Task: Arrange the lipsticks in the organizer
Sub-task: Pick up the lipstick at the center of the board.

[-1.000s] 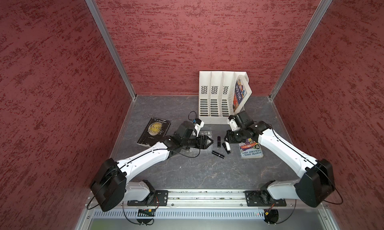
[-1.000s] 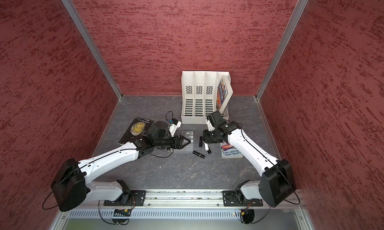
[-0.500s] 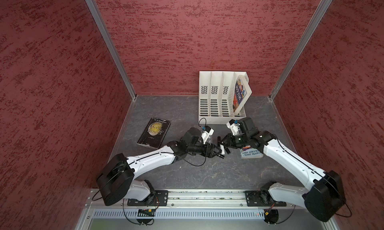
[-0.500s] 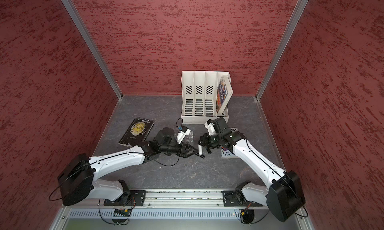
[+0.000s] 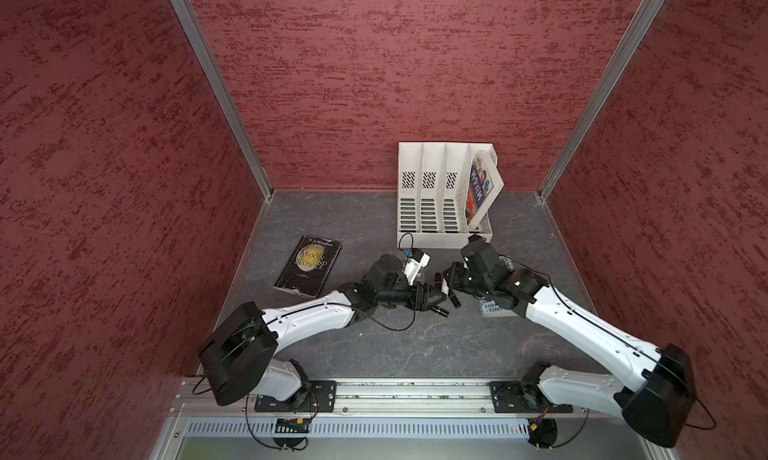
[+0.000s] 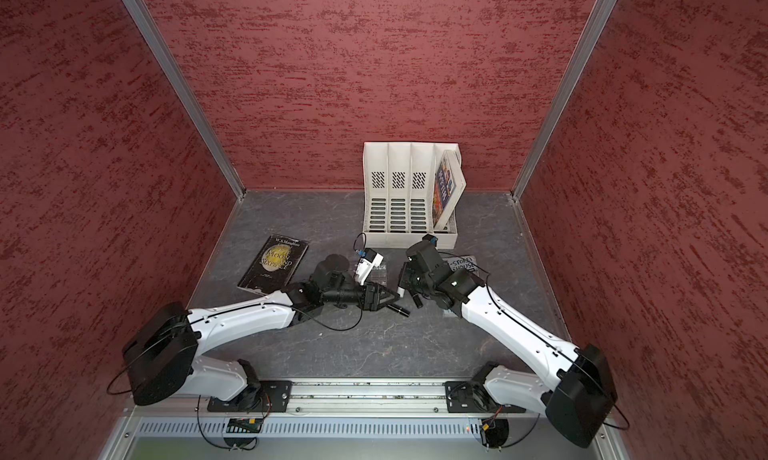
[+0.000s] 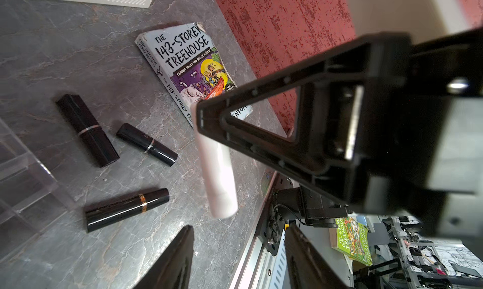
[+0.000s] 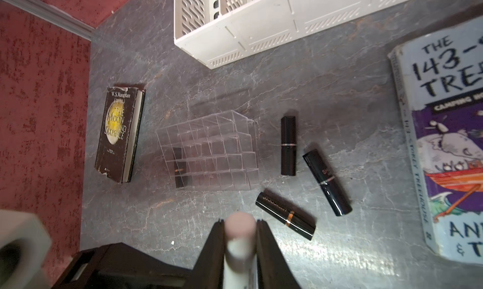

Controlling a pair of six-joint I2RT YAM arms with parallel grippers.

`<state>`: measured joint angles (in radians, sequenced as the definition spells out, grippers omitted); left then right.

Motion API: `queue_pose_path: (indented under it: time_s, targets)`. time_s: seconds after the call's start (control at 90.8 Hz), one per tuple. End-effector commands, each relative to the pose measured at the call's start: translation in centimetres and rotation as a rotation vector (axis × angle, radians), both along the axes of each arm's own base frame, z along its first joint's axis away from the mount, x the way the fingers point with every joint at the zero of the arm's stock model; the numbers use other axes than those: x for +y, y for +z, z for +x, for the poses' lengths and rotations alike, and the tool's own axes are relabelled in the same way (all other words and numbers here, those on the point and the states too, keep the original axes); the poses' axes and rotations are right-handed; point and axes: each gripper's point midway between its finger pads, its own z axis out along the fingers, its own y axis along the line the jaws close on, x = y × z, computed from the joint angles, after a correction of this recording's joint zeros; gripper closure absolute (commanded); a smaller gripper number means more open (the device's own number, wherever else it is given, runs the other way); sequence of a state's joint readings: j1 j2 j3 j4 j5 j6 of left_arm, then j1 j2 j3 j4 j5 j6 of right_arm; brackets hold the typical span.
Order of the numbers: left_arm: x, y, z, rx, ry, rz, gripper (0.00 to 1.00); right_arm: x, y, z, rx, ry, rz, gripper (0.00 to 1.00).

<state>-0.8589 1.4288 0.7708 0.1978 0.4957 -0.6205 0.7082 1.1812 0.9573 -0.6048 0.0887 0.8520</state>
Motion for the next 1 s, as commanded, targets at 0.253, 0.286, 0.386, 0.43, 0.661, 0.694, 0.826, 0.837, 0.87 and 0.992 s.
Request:
queue_pose_path:
  time_s: [0.253, 0.286, 0.386, 0.43, 0.661, 0.694, 0.826, 0.837, 0.87, 0.992]
  targets:
    - [-1.6, 0.1, 1.8, -0.043, 0.006, -0.009, 0.51, -1.6, 2.1, -0.2, -0.032, -0.205, -0.11, 0.87]
    - [-1.8, 0.3, 1.9, -0.048, 0.004, -0.013, 0.51, -1.5, 2.0, -0.2, -0.028, -0.211, -0.115, 0.87]
    - [-2.3, 0.5, 1.9, -0.056, -0.007, -0.018, 0.54, -1.3, 1.9, -0.2, -0.019, -0.223, -0.118, 0.87]
    - [-2.5, 0.5, 1.8, -0.061, -0.013, -0.017, 0.54, -1.3, 1.8, -0.2, -0.016, -0.23, -0.122, 0.87]
    - [-3.3, 0.8, 1.7, -0.084, -0.02, -0.023, 0.58, -0.9, 1.8, 0.0, -0.01, -0.252, -0.129, 0.86]
    - [-3.4, 1.0, 1.7, -0.091, -0.021, -0.027, 0.58, -0.9, 1.7, -0.1, -0.007, -0.255, -0.133, 0.86]
    - [-3.8, 1.3, 1.7, -0.108, -0.028, -0.035, 0.62, -0.9, 1.9, -0.1, -0.01, -0.26, -0.116, 0.86]
    - [-3.8, 1.3, 1.7, -0.109, -0.029, -0.036, 0.63, -0.9, 1.9, -0.1, -0.01, -0.261, -0.115, 0.85]
    - [-4.0, 1.3, 1.6, -0.111, -0.033, -0.037, 0.67, -0.8, 1.9, -0.1, -0.009, -0.26, -0.112, 0.85]
    - [-4.3, 1.3, 1.4, -0.11, -0.046, -0.041, 0.77, -0.4, 1.7, -0.1, 0.001, -0.251, -0.103, 0.82]
